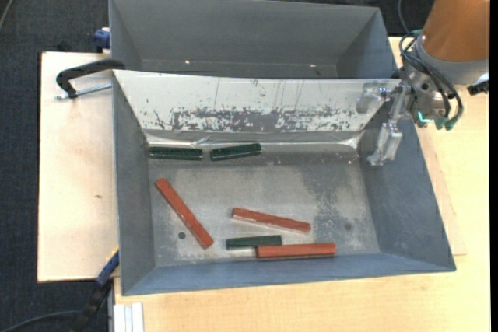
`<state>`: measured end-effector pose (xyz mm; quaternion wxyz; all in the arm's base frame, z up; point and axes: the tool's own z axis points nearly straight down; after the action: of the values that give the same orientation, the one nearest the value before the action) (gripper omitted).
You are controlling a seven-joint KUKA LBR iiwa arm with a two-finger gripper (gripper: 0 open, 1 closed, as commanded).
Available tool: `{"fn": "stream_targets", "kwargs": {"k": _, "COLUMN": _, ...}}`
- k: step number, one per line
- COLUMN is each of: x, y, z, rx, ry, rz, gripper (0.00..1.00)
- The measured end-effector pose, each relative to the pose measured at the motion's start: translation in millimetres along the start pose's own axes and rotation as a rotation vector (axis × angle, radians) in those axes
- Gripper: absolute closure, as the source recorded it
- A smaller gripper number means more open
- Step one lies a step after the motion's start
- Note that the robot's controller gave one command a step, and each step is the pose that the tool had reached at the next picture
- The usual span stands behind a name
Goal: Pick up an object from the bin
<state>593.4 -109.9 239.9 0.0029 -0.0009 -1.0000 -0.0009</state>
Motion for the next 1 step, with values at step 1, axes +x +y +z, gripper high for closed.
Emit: {"fn": "stream_targets", "kwargs": {"k": 1, "x": 49.7, "y": 78.7, "z": 78.1, "rx": -0.003, "ry": 0.002, "rz": -0.117, "gripper": 0.00}}
